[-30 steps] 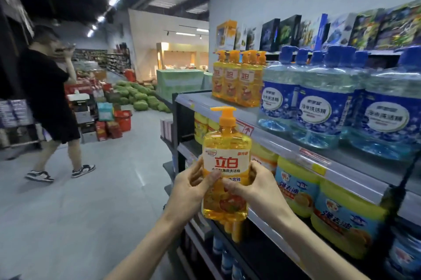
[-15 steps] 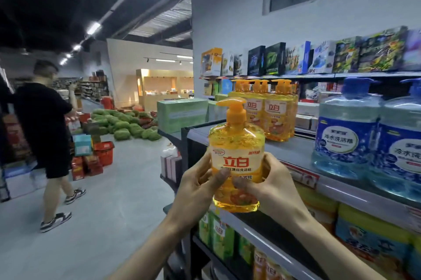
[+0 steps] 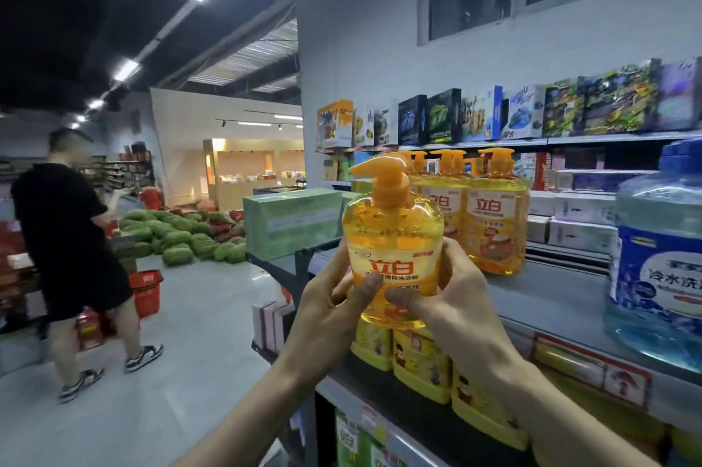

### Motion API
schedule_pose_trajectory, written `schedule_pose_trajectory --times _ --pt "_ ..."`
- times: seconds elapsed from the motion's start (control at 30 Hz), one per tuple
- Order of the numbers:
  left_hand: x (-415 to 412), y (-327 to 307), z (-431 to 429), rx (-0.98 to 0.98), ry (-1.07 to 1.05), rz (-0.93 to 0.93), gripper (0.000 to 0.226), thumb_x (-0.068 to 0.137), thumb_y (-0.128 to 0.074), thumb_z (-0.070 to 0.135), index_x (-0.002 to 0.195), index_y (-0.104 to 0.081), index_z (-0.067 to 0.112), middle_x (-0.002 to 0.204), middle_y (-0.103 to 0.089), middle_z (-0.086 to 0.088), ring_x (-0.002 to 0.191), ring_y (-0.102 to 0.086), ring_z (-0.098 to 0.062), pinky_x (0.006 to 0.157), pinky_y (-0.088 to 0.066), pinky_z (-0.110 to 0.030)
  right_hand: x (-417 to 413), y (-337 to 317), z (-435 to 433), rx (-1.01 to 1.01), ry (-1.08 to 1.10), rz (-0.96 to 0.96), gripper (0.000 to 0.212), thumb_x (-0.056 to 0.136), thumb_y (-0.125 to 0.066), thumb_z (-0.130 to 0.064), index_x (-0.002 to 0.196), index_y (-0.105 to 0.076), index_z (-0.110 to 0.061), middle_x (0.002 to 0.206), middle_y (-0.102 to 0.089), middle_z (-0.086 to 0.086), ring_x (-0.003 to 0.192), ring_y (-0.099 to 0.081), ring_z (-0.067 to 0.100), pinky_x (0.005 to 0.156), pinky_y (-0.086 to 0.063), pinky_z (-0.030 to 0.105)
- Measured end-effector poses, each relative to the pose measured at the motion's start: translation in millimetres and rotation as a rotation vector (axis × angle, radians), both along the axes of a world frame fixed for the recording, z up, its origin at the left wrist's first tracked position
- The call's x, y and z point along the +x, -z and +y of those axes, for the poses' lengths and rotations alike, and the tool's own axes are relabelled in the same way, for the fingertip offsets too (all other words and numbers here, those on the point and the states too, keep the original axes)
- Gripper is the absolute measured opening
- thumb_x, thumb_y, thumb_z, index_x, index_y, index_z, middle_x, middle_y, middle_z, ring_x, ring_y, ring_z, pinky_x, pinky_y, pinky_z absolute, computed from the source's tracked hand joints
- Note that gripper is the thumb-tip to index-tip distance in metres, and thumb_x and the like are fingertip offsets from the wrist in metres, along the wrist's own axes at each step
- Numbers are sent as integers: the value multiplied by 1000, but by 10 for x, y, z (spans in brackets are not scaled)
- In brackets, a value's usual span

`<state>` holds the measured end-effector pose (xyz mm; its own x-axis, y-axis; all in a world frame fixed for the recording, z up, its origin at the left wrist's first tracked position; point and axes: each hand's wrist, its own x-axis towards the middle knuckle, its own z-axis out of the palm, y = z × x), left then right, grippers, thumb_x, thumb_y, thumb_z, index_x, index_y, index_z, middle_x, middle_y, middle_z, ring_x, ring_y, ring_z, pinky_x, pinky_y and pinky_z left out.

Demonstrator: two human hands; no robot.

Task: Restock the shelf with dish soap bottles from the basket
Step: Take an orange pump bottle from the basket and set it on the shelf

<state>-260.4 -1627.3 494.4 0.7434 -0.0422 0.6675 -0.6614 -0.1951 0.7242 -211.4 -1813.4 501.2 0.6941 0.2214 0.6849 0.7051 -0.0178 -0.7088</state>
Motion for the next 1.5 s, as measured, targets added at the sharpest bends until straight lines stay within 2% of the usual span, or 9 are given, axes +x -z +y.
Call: schedule_pose_trajectory --times 0.17,0.27,0.4,0.57,0.73,0.93,1.23,1.37,1.5 --pt "610 -321 248 59 -76 -60 44 108 -58 27 152 -53 26 139 -70 6 130 -66 -17 106 -57 -46 647 -246 272 -14 58 -85 72 76 -95 -29 135 -55 -22 110 -72 -27 100 -73 -3 75 -61 17" --pt "975 -410 372 77 -81 -76 44 109 -58 24 153 -53 26 137 -71 7 128 -67 -15 101 -59 -35 1011 -317 395 -49 116 -121 65 79 -93 -27 132 -56 -22 104 -73 -20 97 -71 -6 71 -58 13" --pt "1407 -397 497 72 -56 -77 47 109 -57 21 155 -50 26 139 -70 5 127 -68 -16 101 -59 -33 1349 -309 528 -78 155 -103 58 84 -90 -23 131 -56 -23 113 -74 -11 100 -73 6 78 -64 27" --pt "1862 -341 610 45 4 -30 49 107 -58 28 156 -50 28 141 -70 5 130 -67 -19 110 -53 -54 1651 -269 630 -110 206 -73 53 88 -87 -22 132 -56 -24 118 -71 -9 105 -73 10 85 -65 39" --pt "2229 -356 697 31 84 44 49 106 -59 31 154 -51 28 135 -73 8 127 -69 -13 111 -53 -53 1916 -230 708 -160 275 -7 45 89 -85 -39 125 -59 -34 110 -69 -20 96 -72 -3 69 -62 20" --pt "2656 -362 875 38 148 168 52 100 -61 46 151 -52 41 129 -75 13 124 -69 -13 106 -57 -54 2158 -287 829 -274 381 53 38 88 -83 -47 122 -67 -44 103 -71 -33 97 -68 -13 75 -54 8" --pt "2882 -296 1104 170 224 202 64 98 -62 58 157 -45 43 133 -73 13 125 -69 -11 103 -59 -44 2147 -247 917 -391 525 103 65 87 -73 -67 136 -50 -31 118 -69 -18 98 -68 -1 71 -55 10" --pt "2896 -163 1258 409 161 187 48 91 -71 62 137 -63 48 125 -76 17 116 -72 -2 103 -60 -37 2056 -153 873 -555 616 125 63 89 -73 -64 136 -50 -30 121 -70 -17 103 -69 2 75 -54 13" --pt "2911 -73 1285 499 155 221 29 99 -72 43 128 -74 38 112 -80 19 107 -75 -1 103 -58 -39 2012 -87 908 -612 715 117 55 94 -73 -55 135 -52 -26 123 -72 -11 111 -71 13 91 -61 30"
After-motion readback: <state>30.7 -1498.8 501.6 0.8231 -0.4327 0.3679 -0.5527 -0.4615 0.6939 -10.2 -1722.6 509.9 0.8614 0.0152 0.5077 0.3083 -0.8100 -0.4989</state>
